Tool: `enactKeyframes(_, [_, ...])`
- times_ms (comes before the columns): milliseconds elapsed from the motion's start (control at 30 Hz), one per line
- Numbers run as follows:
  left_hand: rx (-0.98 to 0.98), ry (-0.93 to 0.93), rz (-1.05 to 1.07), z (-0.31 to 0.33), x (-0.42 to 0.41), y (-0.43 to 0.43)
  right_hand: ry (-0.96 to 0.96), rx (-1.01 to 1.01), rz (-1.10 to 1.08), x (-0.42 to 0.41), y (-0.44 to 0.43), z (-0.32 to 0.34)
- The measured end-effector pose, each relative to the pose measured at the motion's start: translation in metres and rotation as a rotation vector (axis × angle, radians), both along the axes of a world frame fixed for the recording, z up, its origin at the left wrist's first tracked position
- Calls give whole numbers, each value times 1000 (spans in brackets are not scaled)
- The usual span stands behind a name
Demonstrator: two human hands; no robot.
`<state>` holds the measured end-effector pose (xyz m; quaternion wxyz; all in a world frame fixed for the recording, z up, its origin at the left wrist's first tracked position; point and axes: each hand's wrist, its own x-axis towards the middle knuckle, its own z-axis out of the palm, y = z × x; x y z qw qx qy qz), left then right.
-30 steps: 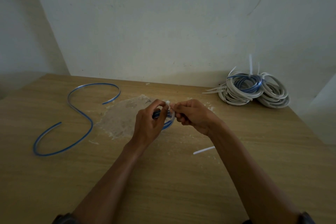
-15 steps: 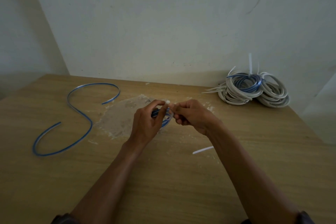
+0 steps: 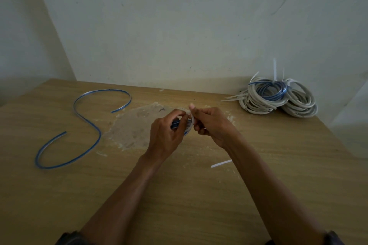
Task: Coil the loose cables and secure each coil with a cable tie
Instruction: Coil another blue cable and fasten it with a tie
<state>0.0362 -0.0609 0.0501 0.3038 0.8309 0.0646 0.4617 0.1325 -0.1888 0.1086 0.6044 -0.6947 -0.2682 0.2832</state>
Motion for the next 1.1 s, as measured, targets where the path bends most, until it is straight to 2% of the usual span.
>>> enactKeyframes(167, [-137, 22, -34, 2, -2, 3, 6, 63, 72, 6, 0, 0])
enactKeyframes(267, [-173, 85, -101, 6, -6, 2, -18, 11, 58, 12, -2, 0])
enactKeyframes(400, [-283, 151, -235, 14, -10, -6, 118, 20, 89, 17, -6, 3])
enactKeyframes(533, [-340, 245, -349, 19, -10, -12, 223, 82, -40, 22, -5, 4])
enactKeyframes(667, [-404, 290, -370, 26, -10, -18, -49, 65, -190, 19, -3, 2])
enactKeyframes(800, [-474, 257, -357, 24, -11, -23, -309, 143, -256, 12, -2, 8])
enactKeyframes(967, [-591, 247, -331, 26, -13, -32, -430, 59, -177, 11, -1, 7])
enactKeyframes(1100, [-760, 252, -324, 20, -9, -32, -404, 49, -187, 12, 1, 6])
